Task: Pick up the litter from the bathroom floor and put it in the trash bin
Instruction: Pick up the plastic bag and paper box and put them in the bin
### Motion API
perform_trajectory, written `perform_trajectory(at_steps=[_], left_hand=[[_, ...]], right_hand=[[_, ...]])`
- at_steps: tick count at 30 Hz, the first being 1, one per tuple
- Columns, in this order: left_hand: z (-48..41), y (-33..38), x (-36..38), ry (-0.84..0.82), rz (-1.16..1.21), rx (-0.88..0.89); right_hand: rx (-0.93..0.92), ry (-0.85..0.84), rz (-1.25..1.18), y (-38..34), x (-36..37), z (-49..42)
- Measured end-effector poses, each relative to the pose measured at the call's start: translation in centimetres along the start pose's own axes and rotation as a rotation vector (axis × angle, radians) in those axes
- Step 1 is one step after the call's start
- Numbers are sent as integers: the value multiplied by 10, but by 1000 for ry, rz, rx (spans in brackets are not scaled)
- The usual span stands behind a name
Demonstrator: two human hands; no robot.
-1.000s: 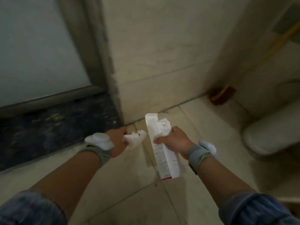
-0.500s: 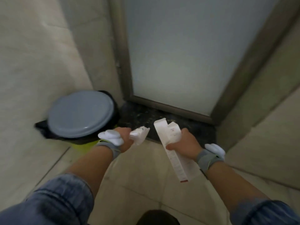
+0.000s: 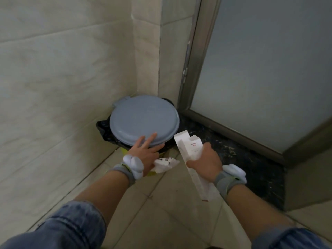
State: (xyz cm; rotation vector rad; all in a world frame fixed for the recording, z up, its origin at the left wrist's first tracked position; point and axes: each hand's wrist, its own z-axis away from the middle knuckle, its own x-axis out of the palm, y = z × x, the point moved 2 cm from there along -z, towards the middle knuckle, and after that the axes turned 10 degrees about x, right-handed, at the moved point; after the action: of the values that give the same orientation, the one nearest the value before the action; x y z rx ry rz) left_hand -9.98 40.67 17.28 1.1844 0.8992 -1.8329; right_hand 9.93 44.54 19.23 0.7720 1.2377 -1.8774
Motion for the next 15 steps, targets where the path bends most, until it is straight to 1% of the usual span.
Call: perform_trajectory(at_steps=[3, 6, 10, 12, 15], left_hand=[[-1, -8, -5, -42, -83, 59], [-2, -13, -7, -79, -247, 129], [-4, -17, -15, -145, -417, 168], [-3, -19, -22, -132, -426, 154], [0, -28, -36, -60, -398, 127]], right_hand=[[-4, 29, -11, -2, -2, -5], [2, 43, 2, 2, -8, -10], [30, 48, 22, 8, -16, -13], [37, 43, -1, 8, -19, -17], [22, -1, -35, 2, -22, -23]])
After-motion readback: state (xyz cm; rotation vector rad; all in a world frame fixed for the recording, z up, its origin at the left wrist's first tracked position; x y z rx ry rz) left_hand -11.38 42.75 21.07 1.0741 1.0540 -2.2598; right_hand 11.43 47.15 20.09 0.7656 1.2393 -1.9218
